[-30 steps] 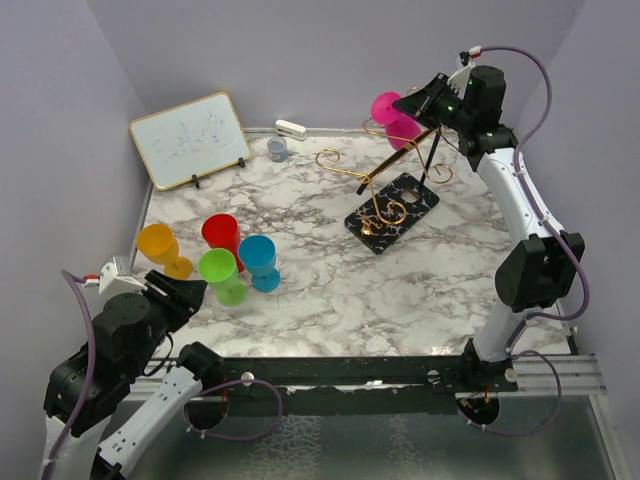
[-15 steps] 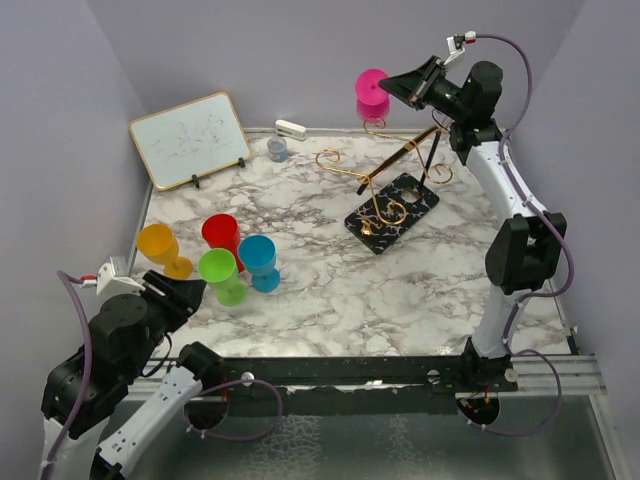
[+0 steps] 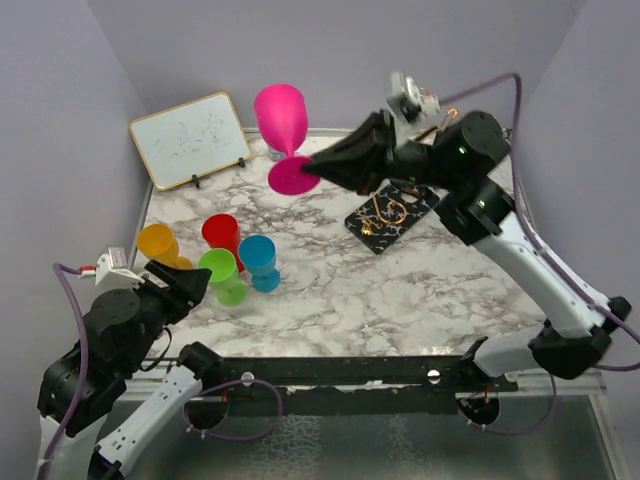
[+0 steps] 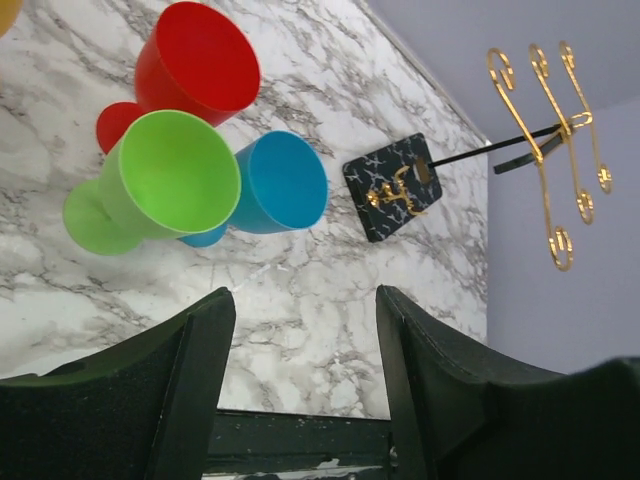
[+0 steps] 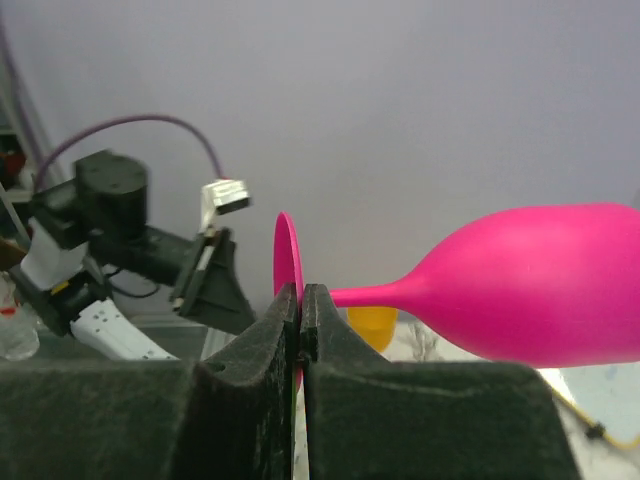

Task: Take the wine glass off the wine glass rack

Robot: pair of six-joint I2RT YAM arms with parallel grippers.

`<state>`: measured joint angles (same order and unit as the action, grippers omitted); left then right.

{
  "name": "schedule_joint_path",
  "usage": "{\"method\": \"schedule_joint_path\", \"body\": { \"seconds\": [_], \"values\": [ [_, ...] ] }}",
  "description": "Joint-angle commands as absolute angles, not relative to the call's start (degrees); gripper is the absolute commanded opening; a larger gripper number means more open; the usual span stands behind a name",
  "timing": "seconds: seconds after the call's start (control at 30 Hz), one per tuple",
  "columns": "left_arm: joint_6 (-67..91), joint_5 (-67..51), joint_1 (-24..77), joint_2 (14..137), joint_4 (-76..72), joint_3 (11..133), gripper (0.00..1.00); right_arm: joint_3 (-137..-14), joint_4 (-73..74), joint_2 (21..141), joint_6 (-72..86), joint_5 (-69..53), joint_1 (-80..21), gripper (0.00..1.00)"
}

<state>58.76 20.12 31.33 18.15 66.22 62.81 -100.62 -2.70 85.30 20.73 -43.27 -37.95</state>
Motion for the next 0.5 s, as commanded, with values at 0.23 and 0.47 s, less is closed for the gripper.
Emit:
{"method": "schedule_joint_path", "body": {
  "seconds": [0.23,0.47],
  "values": [
    [59.4,9.6,31.1,22.9,54.5,72.5,0.71,-70.3,4.7,65.3,-17.1,11.3,-75.0,0.01],
    [65.6,-1.0,31.1,22.9,51.1,69.4,0.71,-53.3,-23.7,67.4,-36.9,37.6,-91.5,0.01]
  ]
}}
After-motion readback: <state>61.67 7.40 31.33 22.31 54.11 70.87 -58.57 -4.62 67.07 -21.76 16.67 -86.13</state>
